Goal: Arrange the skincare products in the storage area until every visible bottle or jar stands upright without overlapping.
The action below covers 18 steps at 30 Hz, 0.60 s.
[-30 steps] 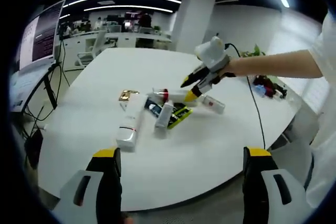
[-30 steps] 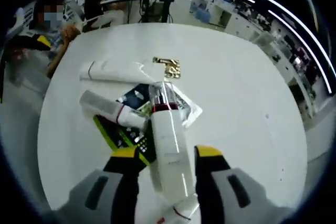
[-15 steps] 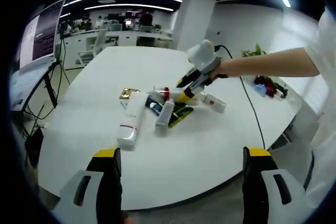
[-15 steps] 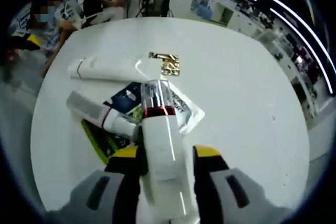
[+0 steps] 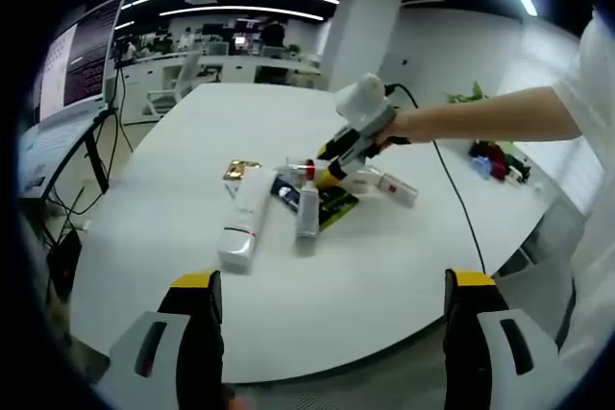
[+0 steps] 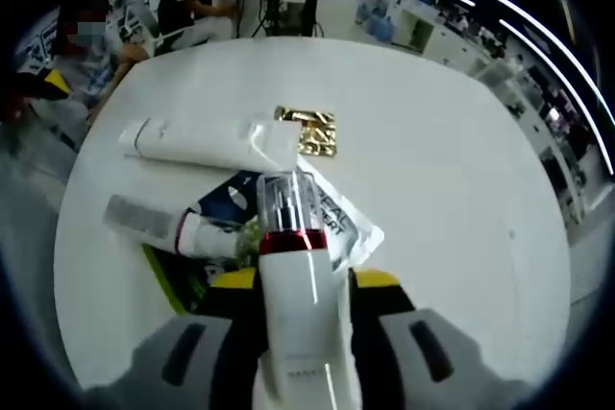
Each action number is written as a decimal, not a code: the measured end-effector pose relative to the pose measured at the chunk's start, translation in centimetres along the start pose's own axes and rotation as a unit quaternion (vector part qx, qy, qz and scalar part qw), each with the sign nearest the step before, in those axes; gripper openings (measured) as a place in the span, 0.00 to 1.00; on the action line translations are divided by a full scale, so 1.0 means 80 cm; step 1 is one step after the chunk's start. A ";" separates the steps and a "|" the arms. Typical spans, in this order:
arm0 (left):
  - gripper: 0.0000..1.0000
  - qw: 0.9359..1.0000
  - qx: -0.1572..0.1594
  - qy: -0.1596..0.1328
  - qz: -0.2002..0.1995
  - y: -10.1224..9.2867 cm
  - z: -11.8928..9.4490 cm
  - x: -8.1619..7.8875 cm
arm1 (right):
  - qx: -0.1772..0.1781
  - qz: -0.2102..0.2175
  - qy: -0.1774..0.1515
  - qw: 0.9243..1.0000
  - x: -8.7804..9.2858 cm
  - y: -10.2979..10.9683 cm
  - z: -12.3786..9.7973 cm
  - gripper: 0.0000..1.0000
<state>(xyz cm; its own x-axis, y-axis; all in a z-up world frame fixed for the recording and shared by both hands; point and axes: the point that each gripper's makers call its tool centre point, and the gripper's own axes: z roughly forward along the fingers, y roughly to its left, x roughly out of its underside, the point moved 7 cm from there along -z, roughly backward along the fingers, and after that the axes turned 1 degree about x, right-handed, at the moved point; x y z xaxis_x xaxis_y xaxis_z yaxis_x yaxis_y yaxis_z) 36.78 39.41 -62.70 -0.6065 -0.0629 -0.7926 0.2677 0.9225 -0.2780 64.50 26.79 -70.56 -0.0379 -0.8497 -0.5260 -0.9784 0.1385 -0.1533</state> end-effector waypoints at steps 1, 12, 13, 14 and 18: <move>0.94 1.000 0.000 0.000 0.000 0.000 0.000 0.000 | -0.004 0.002 0.001 1.000 0.000 0.001 0.000 0.32; 0.94 1.000 0.000 0.000 0.001 0.000 0.000 0.000 | -0.012 0.013 0.008 1.000 0.000 0.004 -0.003 0.30; 0.94 1.000 0.000 0.000 0.001 0.000 0.000 0.000 | -0.013 0.013 0.008 1.000 0.000 0.004 -0.003 0.30; 0.94 1.000 0.000 0.000 0.001 0.000 0.000 0.000 | -0.013 0.013 0.008 1.000 0.000 0.004 -0.003 0.30; 0.94 1.000 0.000 -0.002 0.001 0.000 0.000 -0.001 | -0.011 0.009 0.007 1.000 -0.001 0.005 -0.004 0.30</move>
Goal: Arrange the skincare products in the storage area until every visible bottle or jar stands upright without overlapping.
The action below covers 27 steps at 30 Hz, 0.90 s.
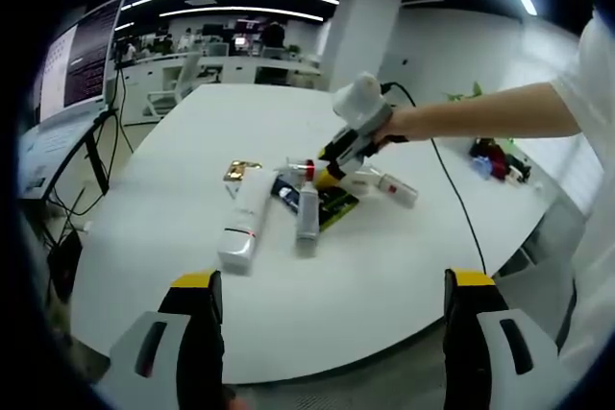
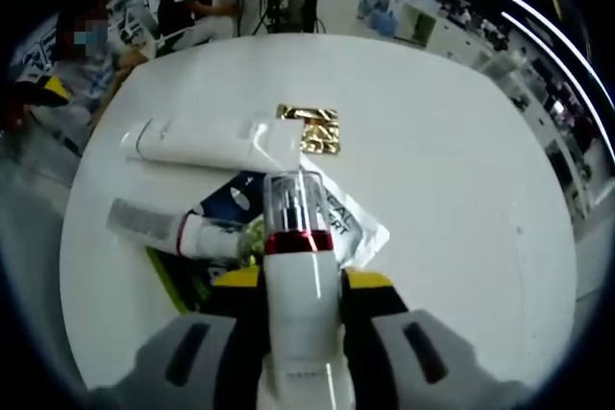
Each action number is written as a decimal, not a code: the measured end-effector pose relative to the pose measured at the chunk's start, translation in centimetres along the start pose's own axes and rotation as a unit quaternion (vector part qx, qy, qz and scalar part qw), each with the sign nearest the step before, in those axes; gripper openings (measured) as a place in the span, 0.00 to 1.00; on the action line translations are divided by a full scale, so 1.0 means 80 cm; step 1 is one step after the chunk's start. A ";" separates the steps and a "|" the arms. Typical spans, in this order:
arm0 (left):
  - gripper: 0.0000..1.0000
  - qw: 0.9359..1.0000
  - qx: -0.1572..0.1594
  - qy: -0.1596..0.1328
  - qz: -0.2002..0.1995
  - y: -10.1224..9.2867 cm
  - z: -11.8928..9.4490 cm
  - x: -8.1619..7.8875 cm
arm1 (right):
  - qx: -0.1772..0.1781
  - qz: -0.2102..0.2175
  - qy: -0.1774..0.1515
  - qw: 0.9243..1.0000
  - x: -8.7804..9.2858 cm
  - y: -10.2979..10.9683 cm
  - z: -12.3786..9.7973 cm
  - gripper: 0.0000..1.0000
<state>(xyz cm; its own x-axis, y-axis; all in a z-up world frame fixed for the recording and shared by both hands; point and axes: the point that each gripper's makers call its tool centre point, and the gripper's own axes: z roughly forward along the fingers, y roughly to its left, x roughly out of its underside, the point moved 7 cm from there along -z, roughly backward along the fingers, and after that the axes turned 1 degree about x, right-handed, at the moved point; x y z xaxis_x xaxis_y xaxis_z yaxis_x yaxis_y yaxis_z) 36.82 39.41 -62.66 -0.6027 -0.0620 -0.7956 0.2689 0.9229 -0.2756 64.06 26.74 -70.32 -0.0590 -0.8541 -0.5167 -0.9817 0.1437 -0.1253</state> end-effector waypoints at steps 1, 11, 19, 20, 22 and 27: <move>0.94 1.000 0.001 0.000 0.000 0.000 0.000 0.000 | 0.001 -0.001 -0.001 1.000 0.000 0.000 0.000 0.30; 0.94 1.000 0.005 -0.001 0.000 -0.001 0.000 -0.001 | 0.014 0.000 -0.010 1.000 0.001 0.001 -0.015 0.29; 0.93 1.000 0.006 -0.003 0.002 -0.002 0.000 -0.002 | 0.033 0.012 -0.032 0.999 0.008 0.004 -0.039 0.29; 0.93 1.000 0.006 -0.003 0.003 -0.002 0.000 -0.002 | 0.035 0.016 -0.035 0.999 0.010 0.006 -0.042 0.29; 0.93 1.000 0.006 -0.003 0.004 -0.002 0.000 -0.002 | 0.038 0.028 -0.043 0.998 0.015 0.008 -0.048 0.28; 0.93 1.000 0.007 -0.003 0.009 -0.003 -0.001 -0.002 | 0.051 0.046 -0.056 0.996 0.025 0.012 -0.062 0.28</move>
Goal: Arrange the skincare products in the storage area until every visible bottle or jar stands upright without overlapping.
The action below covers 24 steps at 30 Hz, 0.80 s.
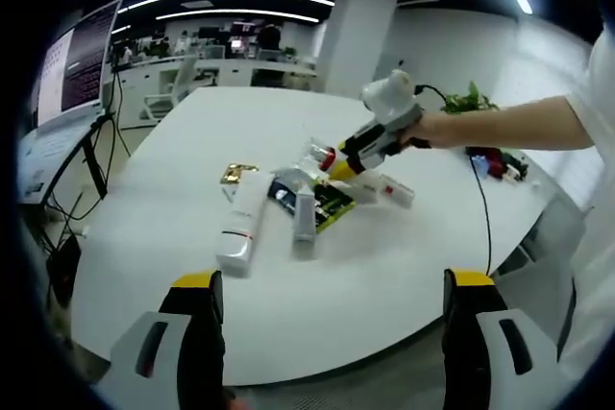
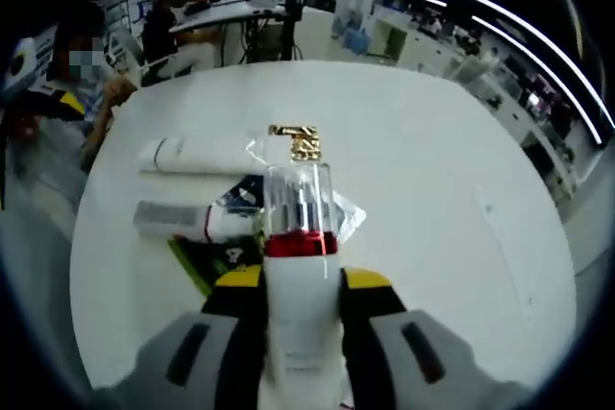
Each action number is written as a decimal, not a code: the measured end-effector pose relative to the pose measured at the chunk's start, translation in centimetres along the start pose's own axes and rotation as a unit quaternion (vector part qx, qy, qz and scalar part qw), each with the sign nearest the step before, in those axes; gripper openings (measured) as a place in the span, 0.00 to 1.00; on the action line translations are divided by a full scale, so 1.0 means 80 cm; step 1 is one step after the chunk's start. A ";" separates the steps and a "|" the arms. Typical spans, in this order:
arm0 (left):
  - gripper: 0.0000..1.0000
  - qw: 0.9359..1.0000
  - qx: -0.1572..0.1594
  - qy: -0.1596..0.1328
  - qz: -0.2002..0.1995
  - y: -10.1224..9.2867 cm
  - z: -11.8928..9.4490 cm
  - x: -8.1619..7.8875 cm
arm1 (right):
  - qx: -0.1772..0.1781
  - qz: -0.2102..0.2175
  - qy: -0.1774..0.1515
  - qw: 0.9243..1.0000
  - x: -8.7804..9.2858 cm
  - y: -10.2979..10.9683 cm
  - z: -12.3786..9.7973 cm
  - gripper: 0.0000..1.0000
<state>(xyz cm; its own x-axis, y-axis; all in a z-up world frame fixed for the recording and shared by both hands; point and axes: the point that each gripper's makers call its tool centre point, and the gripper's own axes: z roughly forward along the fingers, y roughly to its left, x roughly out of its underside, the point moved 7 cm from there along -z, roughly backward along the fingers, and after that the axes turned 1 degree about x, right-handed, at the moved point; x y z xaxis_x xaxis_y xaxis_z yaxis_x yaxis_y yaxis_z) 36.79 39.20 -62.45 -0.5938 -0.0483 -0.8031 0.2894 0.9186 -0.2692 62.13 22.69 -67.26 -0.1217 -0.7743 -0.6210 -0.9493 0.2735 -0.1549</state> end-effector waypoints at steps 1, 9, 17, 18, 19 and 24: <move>0.93 1.000 0.000 0.000 0.001 0.000 0.000 0.000 | 0.005 0.003 -0.002 1.000 0.002 0.000 -0.004 0.28; 0.93 1.000 0.004 0.003 0.010 -0.002 0.000 0.001 | 0.026 0.047 -0.032 0.998 0.015 0.002 -0.032 0.28; 0.93 1.000 0.006 0.004 0.014 -0.003 0.001 0.001 | 0.049 0.075 -0.051 0.995 0.026 0.005 -0.053 0.28; 0.93 1.000 0.006 0.005 0.015 -0.003 0.001 0.001 | 0.053 0.080 -0.055 0.994 0.029 0.005 -0.056 0.28; 0.93 1.000 0.007 0.005 0.016 -0.003 0.001 0.001 | 0.056 0.084 -0.057 0.993 0.030 0.006 -0.058 0.28; 0.93 1.000 0.010 0.007 0.024 -0.005 0.001 0.001 | 0.073 0.107 -0.066 0.989 0.041 0.010 -0.068 0.28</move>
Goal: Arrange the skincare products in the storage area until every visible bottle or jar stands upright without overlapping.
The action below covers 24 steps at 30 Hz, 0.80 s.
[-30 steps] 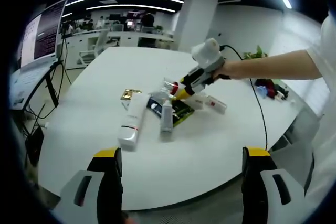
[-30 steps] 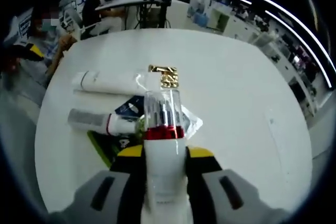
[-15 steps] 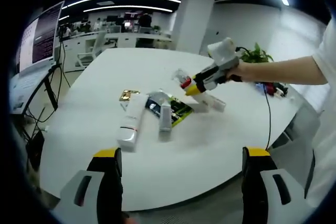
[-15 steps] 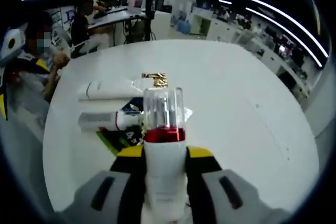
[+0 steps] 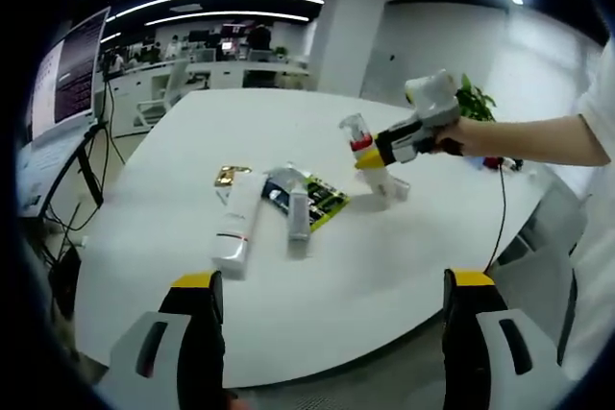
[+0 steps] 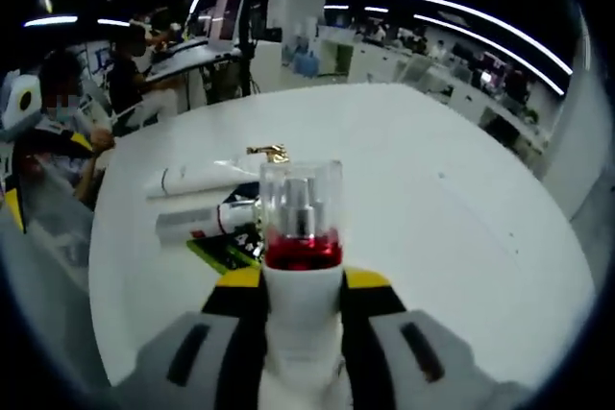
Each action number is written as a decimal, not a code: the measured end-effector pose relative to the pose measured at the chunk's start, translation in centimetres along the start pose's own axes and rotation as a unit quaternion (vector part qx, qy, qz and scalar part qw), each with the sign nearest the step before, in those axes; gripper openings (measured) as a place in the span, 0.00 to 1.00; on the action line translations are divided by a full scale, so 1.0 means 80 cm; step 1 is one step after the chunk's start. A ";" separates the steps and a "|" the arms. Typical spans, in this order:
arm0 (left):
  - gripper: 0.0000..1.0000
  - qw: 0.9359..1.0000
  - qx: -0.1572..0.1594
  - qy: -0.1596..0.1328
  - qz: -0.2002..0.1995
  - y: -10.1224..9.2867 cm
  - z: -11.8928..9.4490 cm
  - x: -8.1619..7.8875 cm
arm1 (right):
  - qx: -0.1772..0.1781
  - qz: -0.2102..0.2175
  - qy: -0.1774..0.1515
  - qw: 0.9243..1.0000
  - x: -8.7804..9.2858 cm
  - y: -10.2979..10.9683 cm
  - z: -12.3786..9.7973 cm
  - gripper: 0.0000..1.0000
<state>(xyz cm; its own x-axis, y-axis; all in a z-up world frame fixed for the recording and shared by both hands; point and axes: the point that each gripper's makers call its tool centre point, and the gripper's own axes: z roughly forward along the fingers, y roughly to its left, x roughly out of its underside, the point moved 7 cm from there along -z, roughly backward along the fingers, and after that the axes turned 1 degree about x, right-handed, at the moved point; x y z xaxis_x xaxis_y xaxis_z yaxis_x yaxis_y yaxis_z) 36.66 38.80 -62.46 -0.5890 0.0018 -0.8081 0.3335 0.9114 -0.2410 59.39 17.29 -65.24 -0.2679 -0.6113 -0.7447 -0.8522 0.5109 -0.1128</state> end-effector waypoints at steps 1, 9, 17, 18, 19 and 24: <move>0.93 1.000 0.000 0.000 0.001 0.000 0.000 0.000 | 0.002 0.003 -0.002 1.000 0.001 0.000 -0.002 0.28; 0.93 1.000 0.004 0.002 0.006 -0.003 0.000 0.000 | 0.028 0.043 -0.023 0.998 0.010 0.006 -0.024 0.28; 0.94 1.000 0.007 0.003 0.014 -0.008 -0.001 -0.001 | 0.056 0.070 -0.035 0.995 0.022 0.013 -0.042 0.28; 0.94 1.000 0.008 0.003 0.015 -0.008 -0.001 -0.001 | 0.059 0.073 -0.036 0.995 0.024 0.015 -0.044 0.28; 0.94 1.000 0.008 0.004 0.016 -0.009 -0.001 -0.001 | 0.062 0.075 -0.037 0.995 0.025 0.015 -0.046 0.28; 0.94 1.000 0.009 0.004 0.021 -0.011 -0.001 -0.001 | 0.088 0.102 -0.047 0.990 0.034 0.021 -0.056 0.28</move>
<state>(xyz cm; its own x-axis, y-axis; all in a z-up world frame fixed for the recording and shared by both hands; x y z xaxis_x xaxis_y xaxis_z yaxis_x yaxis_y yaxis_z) 36.37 38.06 -62.12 -0.5797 0.0435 -0.8137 0.3721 0.9025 -0.2168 55.25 13.80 -64.51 -0.3762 -0.4300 -0.8207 -0.6907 0.7206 -0.0609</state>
